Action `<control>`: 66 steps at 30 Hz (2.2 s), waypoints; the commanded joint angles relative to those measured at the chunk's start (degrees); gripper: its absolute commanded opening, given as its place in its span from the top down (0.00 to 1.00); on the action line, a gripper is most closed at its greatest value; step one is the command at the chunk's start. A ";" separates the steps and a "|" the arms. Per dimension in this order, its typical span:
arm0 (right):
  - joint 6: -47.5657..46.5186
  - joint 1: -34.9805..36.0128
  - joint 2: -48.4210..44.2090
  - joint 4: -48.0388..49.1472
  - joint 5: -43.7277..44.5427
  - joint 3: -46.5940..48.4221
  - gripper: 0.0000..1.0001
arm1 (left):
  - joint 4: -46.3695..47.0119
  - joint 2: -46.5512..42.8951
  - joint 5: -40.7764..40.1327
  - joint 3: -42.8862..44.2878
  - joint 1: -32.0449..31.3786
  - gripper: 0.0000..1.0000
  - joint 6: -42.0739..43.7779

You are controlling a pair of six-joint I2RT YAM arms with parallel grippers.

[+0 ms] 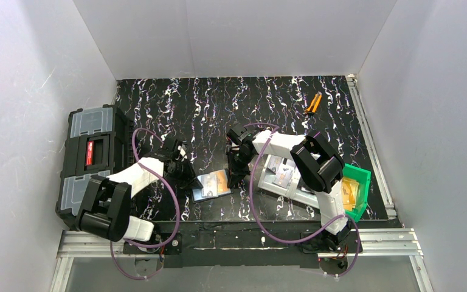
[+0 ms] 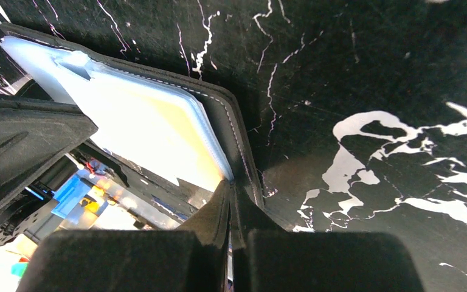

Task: Take the credit cards out of the card holder
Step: Remove the credit card from the card holder.

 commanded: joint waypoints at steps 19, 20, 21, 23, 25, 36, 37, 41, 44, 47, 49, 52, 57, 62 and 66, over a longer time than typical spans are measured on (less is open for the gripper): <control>-1.25 -0.10 3.64 0.79 7.00 -2.51 0.99 | 1.48 -6.82 5.48 -0.40 2.02 0.89 0.90; -1.25 -0.10 3.68 0.78 7.00 -2.46 0.99 | 2.39 -6.98 6.10 -0.70 1.98 0.86 0.63; -1.30 -0.03 3.79 0.79 6.96 -2.45 0.99 | 2.82 -6.95 6.54 -0.82 1.99 0.83 0.33; -1.33 -0.09 3.94 0.81 6.86 -2.41 0.99 | 3.26 -6.15 7.21 -1.06 1.97 0.79 0.41; -1.50 -0.10 4.08 0.66 6.78 -2.19 0.99 | 4.39 -5.39 8.00 -1.84 2.02 0.76 0.45; -1.72 -0.10 4.94 0.11 6.59 -1.45 0.99 | 13.88 -0.78 11.90 -6.04 1.24 0.72 -2.68; -1.71 -0.10 5.03 0.14 6.57 -1.46 0.99 | 14.41 -0.25 11.85 -6.16 1.14 0.72 -2.88; -1.74 -0.09 5.05 0.04 6.49 -1.39 0.99 | 16.14 1.15 11.72 -6.61 0.51 0.72 -3.57; -1.79 0.03 5.21 0.03 6.52 -1.32 0.99 | 17.61 1.79 11.94 -6.83 0.18 0.72 -4.21; -1.75 0.06 5.31 0.01 6.50 -1.19 0.99 | 18.01 2.21 11.78 -6.91 -0.28 0.73 -4.34; -1.75 -0.01 5.39 -0.03 6.50 -1.07 0.99 | 18.25 2.40 11.73 -6.99 -0.35 0.73 -4.38; -1.79 -0.01 5.47 -0.11 6.52 -1.13 0.99 | 18.63 2.79 11.96 -7.25 -0.62 0.74 -4.89; -1.83 0.09 5.62 -0.12 6.56 -1.12 0.99 | 21.25 3.10 12.05 -7.75 -1.05 0.79 -5.85; -1.82 0.17 5.60 -0.12 6.63 -1.13 0.99 | 21.24 2.58 11.95 -7.86 -1.10 0.93 -6.38; -1.82 0.17 5.60 -0.10 6.77 -1.36 0.99 | 19.76 0.95 11.26 -7.61 -1.03 1.00 -6.60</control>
